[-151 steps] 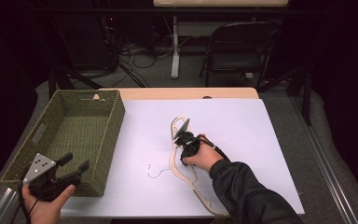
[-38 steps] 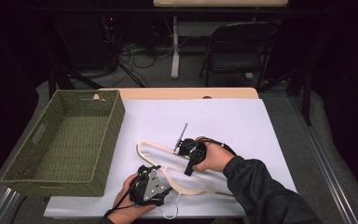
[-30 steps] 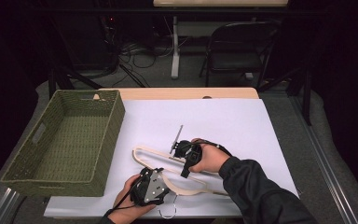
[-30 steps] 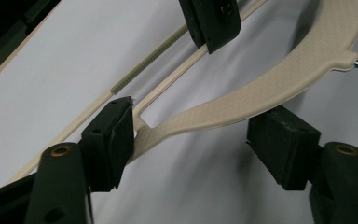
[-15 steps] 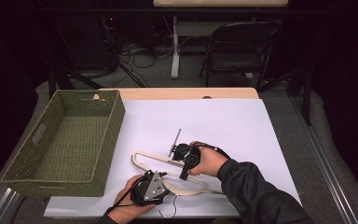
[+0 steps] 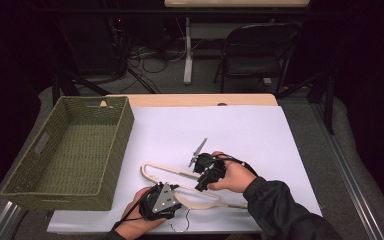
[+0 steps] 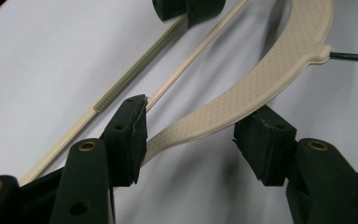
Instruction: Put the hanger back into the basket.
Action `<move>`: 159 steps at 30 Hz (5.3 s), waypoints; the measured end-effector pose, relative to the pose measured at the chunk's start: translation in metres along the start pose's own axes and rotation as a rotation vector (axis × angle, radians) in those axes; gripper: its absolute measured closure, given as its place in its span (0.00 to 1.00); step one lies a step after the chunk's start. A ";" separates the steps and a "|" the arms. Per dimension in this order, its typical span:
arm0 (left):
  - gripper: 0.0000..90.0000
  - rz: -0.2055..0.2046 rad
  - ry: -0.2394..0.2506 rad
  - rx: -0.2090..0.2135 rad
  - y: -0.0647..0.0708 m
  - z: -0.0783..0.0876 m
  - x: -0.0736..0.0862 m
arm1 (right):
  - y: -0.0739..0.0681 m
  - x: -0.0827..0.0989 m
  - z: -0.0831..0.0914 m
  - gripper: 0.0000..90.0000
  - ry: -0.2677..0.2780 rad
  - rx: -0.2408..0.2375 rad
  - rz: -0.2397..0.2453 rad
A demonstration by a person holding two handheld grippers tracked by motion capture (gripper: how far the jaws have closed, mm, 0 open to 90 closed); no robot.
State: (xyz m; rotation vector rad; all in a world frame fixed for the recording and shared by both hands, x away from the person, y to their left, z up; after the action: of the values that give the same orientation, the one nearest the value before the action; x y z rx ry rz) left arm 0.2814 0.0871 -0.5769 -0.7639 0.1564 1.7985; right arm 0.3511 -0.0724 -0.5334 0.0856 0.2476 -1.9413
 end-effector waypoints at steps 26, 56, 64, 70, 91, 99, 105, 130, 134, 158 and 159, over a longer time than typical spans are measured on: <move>0.53 0.025 0.010 0.023 -0.006 0.002 -0.007 | -0.042 0.045 0.003 0.60 0.013 0.063 0.205; 0.47 0.132 0.063 -0.055 -0.032 0.035 -0.004 | -0.046 0.026 0.015 0.85 0.038 0.196 0.282; 0.46 0.193 0.077 -0.066 -0.045 0.053 0.003 | -0.026 0.023 0.037 0.89 0.069 0.214 0.255; 0.46 0.212 0.082 -0.055 -0.049 0.061 0.003 | -0.007 0.021 0.052 0.94 0.090 0.230 0.213; 0.47 0.191 -0.011 0.116 -0.078 0.077 -0.019 | 0.002 0.022 0.066 0.96 0.122 0.121 0.257; 0.51 0.075 -0.065 0.230 -0.071 0.061 -0.032 | -0.007 0.019 0.065 0.96 0.115 0.100 0.314; 0.56 0.060 -0.123 0.261 -0.064 0.046 -0.032 | -0.011 0.019 0.063 0.96 0.113 0.089 0.329; 0.90 0.031 -0.212 0.334 -0.055 0.023 -0.025 | -0.015 0.018 0.059 0.96 0.102 0.077 0.357; 0.84 0.050 -0.179 0.359 -0.056 0.024 -0.027 | -0.016 0.018 0.058 0.96 0.100 0.070 0.347; 0.97 -0.043 -0.187 0.355 -0.046 0.025 -0.030 | -0.011 0.018 0.058 0.86 0.114 0.089 0.320; 0.97 -0.040 -0.182 0.354 -0.046 0.026 -0.029 | -0.010 0.019 0.059 0.81 0.125 0.087 0.312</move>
State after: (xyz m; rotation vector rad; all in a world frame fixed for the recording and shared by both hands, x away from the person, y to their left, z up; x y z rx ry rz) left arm 0.3165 0.0922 -0.5283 -0.3484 0.3266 1.7294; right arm 0.3381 -0.0989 -0.4774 0.2869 0.2183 -1.6371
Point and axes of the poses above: each handheld gripper's, and its own axes: z roughly backward along the jaws, x roughly out of its underside, y roughly to its right, the point moved 4 cm from there along -z, roughly forward along the jaws, and after that the axes turned 12 degrees about -y, right-handed, at the moved point
